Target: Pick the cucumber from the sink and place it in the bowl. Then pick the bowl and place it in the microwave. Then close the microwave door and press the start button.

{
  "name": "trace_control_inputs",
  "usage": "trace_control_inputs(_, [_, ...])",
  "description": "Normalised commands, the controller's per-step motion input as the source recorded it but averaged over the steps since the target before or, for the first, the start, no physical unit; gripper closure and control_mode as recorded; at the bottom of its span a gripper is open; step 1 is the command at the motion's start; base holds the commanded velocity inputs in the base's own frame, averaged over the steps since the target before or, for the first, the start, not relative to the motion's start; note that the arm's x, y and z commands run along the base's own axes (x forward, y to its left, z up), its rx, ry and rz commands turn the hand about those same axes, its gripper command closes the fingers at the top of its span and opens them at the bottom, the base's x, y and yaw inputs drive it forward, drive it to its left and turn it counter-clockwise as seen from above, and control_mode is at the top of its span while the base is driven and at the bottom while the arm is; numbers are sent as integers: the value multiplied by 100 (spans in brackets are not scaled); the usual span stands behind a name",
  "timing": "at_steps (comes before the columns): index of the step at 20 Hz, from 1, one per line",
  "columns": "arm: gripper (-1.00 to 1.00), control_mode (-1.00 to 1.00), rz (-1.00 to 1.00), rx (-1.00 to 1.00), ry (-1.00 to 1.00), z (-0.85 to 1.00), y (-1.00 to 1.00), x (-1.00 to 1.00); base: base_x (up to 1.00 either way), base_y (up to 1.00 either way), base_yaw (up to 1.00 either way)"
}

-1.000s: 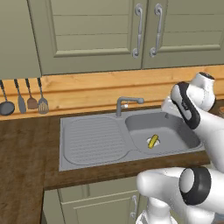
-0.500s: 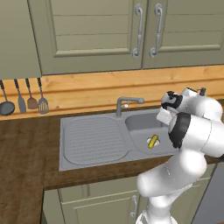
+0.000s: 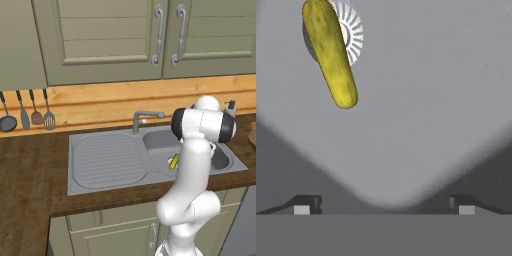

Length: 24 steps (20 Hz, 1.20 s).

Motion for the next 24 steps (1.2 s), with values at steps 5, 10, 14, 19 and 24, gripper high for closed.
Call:
trace_control_inputs(5, [-100,-100,-8,0,1,-50,2,54,0,0,0])
trace_control_inputs(10, [-100,-100,-5,0,3,-45,6,53,0,0,0])
trace_control_inputs(14, [-100,-100,-4,0,3,-60,32,43,0,0,0])
trace_control_inputs(19, [-100,-100,-1,0,0,-57,15,28,0,0,0])
trace_control_inputs(24, [-100,-100,0,0,0,-45,0,5,0,0,0])
